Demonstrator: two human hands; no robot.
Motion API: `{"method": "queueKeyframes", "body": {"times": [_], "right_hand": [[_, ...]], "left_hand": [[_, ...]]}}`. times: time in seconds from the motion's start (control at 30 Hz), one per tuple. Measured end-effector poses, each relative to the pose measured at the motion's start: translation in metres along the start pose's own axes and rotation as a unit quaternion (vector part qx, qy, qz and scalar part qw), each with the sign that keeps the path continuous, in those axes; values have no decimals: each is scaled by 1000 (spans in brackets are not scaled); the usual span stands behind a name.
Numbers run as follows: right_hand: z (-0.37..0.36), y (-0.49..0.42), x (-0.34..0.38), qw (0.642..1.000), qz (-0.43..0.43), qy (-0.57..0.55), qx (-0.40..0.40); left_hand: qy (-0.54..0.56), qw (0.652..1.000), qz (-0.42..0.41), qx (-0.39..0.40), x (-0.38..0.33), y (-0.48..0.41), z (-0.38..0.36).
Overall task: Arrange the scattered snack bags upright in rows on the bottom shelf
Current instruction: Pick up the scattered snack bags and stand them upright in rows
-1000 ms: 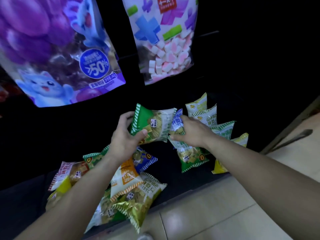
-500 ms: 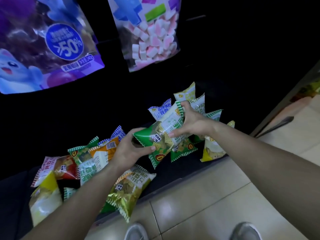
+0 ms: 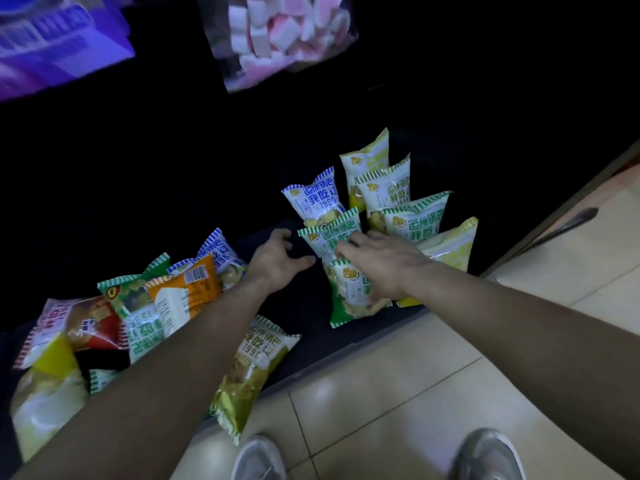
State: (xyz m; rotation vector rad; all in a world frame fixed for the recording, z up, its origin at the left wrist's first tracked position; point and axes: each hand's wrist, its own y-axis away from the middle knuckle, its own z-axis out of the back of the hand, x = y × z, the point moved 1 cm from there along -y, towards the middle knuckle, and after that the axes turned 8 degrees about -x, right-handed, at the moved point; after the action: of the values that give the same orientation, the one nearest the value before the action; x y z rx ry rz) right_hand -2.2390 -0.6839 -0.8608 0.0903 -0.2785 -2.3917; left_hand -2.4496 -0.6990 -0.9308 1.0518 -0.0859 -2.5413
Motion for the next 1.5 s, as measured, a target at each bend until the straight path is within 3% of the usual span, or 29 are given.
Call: {"method": "queueKeyframes", "body": {"times": [0.23, 0.3, 0.5, 0.63, 0.83, 1.0, 1.17, 1.4, 1.5], "right_hand": [[-28, -4, -4, 995, 45, 83, -18], [-32, -1, -5, 995, 42, 88, -21], [-30, -10, -3, 993, 47, 73, -78], [-28, -34, 2, 991, 50, 68, -103], [-31, -48, -2, 991, 48, 69, -102], [-35, -50, -3, 990, 50, 79, -108], [-36, -50, -4, 989, 50, 74, -117], [-36, -49, -5, 990, 50, 70, -113], [-35, -49, -5, 991, 48, 69, -106]], "left_hand": [[70, 996, 19, 42, -27, -57, -36], [34, 998, 17, 44, -29, -65, -43], [-24, 996, -74, -50, -37, -67, -32], [-22, 992, -89, -81, -33, -79, -20], [79, 989, -37, -117, -30, -106, -2], [71, 996, -25, -56, -45, -124, 1], [46, 992, 34, -109, -54, -130, -9], [25, 994, 74, -80, -53, -137, -14], [65, 994, 65, -61, -45, -135, -14]]}}
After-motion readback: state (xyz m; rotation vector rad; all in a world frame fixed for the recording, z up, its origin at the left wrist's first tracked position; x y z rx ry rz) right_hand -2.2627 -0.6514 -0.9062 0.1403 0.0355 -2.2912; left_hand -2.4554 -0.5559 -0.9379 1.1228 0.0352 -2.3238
